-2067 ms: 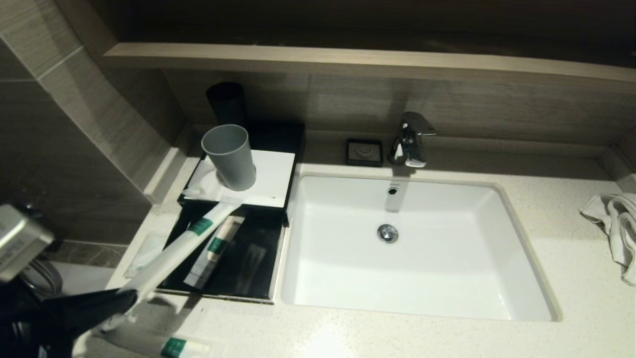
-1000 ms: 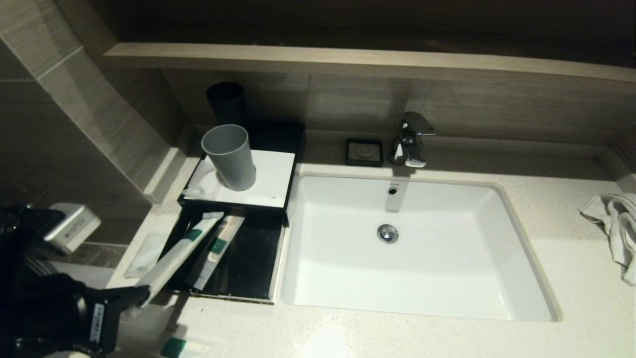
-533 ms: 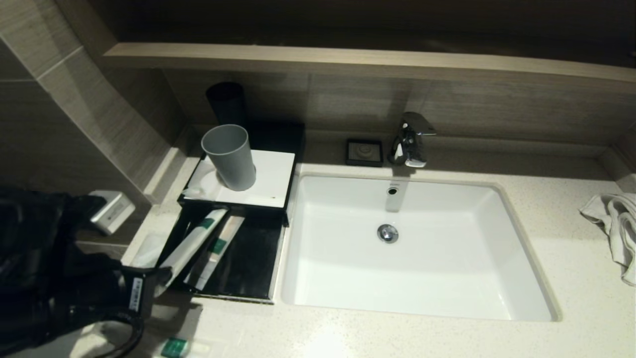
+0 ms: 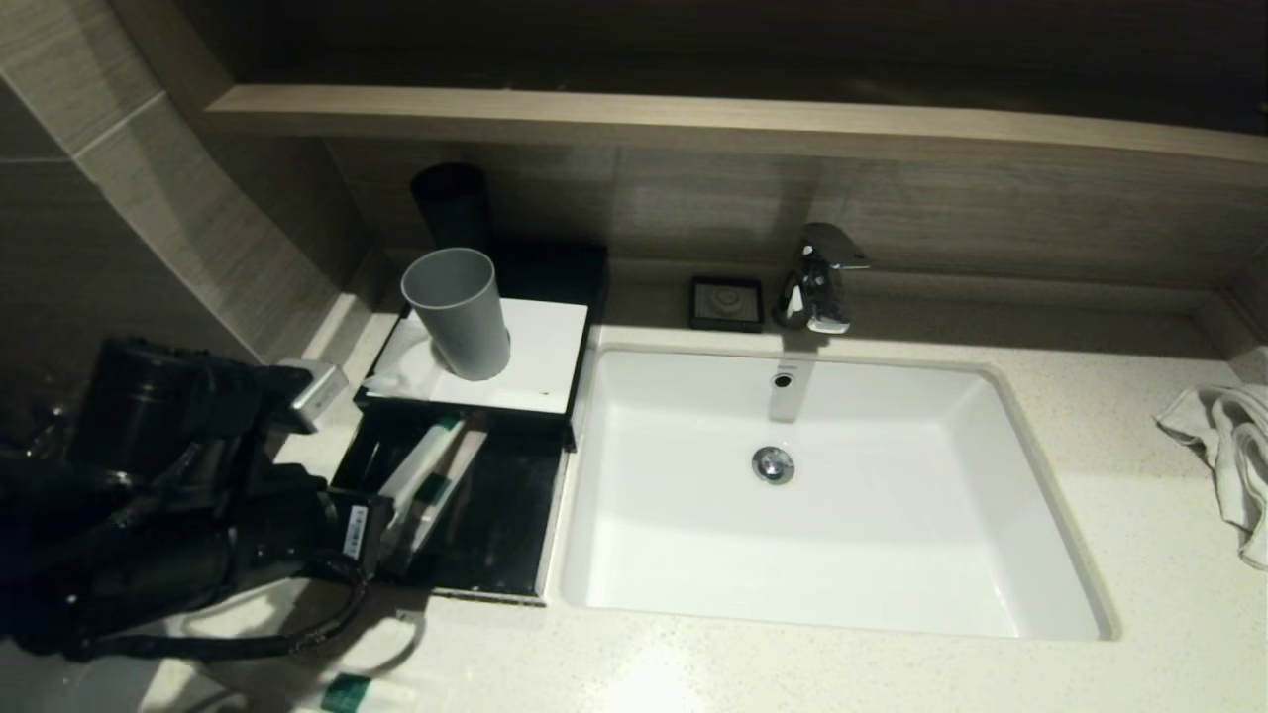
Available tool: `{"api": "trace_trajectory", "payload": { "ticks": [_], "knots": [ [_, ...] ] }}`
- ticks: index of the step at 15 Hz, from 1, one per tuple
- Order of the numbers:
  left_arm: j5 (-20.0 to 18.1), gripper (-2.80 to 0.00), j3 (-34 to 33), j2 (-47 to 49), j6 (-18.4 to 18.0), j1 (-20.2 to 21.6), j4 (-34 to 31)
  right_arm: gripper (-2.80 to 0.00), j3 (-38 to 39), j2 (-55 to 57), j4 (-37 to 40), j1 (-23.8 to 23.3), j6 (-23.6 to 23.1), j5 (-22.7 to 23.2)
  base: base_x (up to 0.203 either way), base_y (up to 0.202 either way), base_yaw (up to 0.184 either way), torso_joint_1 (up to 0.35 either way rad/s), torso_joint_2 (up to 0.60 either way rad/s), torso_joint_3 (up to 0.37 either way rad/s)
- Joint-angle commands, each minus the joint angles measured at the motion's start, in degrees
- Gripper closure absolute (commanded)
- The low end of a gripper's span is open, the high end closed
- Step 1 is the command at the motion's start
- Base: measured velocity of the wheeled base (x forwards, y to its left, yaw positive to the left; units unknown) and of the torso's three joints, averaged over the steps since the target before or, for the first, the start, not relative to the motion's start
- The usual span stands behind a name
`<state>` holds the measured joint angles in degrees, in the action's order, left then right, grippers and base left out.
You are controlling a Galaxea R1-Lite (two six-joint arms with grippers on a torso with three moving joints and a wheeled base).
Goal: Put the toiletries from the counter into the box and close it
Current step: Place the bathroom toiletry into the drawer
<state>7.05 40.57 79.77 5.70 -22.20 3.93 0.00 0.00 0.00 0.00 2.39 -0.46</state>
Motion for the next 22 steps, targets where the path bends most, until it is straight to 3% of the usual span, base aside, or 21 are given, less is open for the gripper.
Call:
{"api": "trace_trajectory", "payload": {
  "ticks": [1, 5, 18, 19, 22],
  "knots": [
    [0.07, 0.0, 0.06, 3.83, -0.88, 1.88, 1.72, 0.0, 0.0, 0.0, 0.0, 0.0, 0.03, 0.02, 0.0, 0.0, 0.0, 0.0, 0.0, 0.0],
    [-0.07, 0.0, 1.68, 5.99, -2.01, 3.71, 3.98, 0.0, 0.0, 0.0, 0.0, 0.0, -0.02, 0.02, 0.0, 0.0, 0.0, 0.0, 0.0, 0.0],
    [-0.1, 0.0, 3.9, 8.21, -2.01, 3.65, 4.07, 0.0, 0.0, 0.0, 0.0, 0.0, -0.02, 0.02, 0.0, 0.0, 0.0, 0.0, 0.0, 0.0],
    [-0.1, -2.8, 3.9, 8.04, -2.1, 3.67, 4.07, 0.0, 0.0, 0.0, 0.0, 0.0, 0.03, 0.02, 0.0, 0.0, 0.0, 0.0, 0.0, 0.0],
    [-0.19, -2.8, 3.81, 7.68, -2.1, 3.65, 4.16, 0.0, 0.0, 0.0, 0.0, 0.0, 0.06, 0.02, 0.0, 0.0, 0.0, 0.0, 0.0, 0.0]
  ]
}}
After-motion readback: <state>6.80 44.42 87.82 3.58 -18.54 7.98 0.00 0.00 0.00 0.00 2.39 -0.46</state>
